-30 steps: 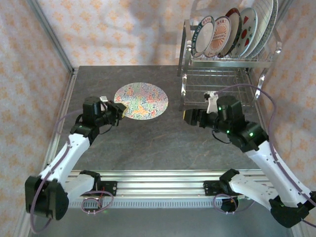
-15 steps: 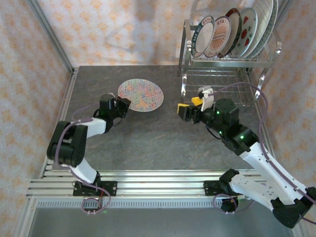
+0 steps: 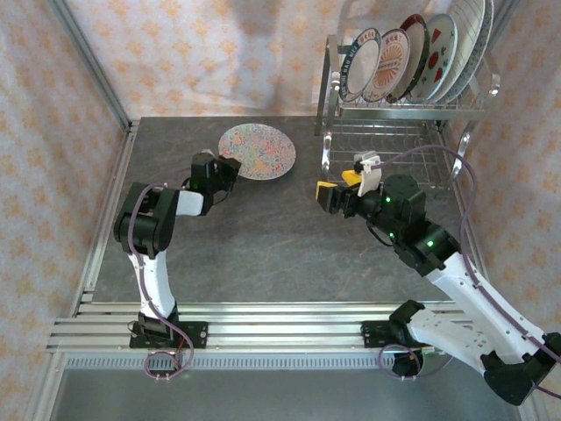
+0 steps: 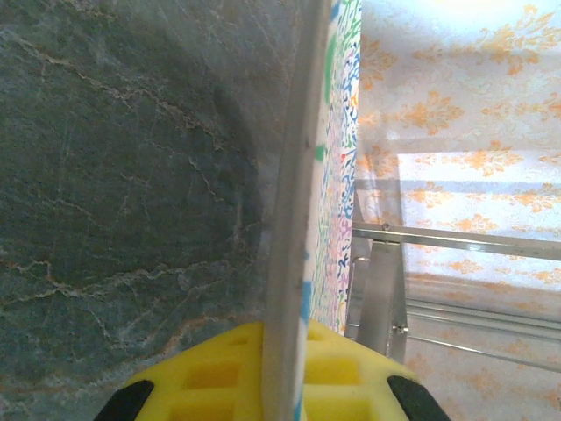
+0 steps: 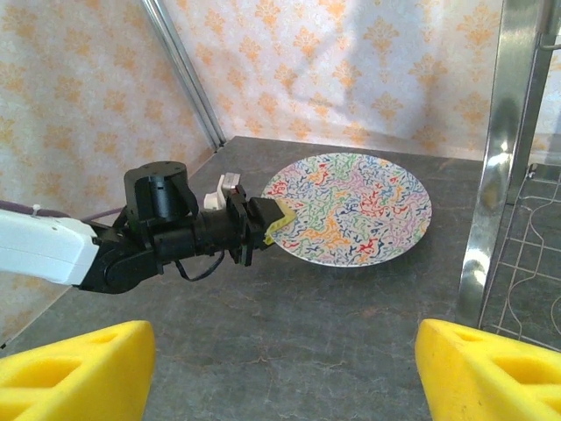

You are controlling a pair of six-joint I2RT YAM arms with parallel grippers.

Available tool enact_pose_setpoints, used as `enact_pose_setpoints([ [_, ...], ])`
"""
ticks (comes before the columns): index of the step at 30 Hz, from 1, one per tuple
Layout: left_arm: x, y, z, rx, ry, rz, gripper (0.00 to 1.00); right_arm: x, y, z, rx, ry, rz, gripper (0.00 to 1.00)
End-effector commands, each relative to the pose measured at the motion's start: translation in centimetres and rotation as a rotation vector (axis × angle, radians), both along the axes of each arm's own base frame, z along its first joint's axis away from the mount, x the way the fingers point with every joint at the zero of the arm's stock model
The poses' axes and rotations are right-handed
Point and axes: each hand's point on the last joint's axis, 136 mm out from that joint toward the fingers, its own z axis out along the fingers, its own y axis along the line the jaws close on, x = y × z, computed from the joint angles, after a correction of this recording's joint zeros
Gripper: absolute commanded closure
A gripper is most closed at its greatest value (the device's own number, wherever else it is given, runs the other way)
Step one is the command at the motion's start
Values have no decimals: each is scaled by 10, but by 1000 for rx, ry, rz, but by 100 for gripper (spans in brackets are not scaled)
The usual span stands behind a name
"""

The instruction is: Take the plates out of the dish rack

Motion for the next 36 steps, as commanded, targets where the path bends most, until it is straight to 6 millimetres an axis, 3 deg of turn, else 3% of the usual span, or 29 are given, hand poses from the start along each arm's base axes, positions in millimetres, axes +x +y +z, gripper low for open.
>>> enact_pose_setpoints([
  [1, 14, -3, 18, -18, -77, -14, 100, -1, -3, 26, 25, -63, -13, 22],
  [12, 12, -5, -12, 0, 8, -41, 99, 1, 2, 19, 29, -24, -3, 21],
  [17, 4, -5, -30, 20, 94, -60, 77, 5, 1, 17, 14, -3, -18, 21],
  [23, 0, 1, -37, 41, 149, -62, 59, 5, 3, 18, 17, 4, -10, 21],
  [30, -8, 6, -44, 97, 248, -74, 45, 8, 0, 19, 12, 14, -38, 21],
  [36, -19, 11, -55, 143, 383, -82, 37, 17, -24, 18, -31, 32, -179, 20],
])
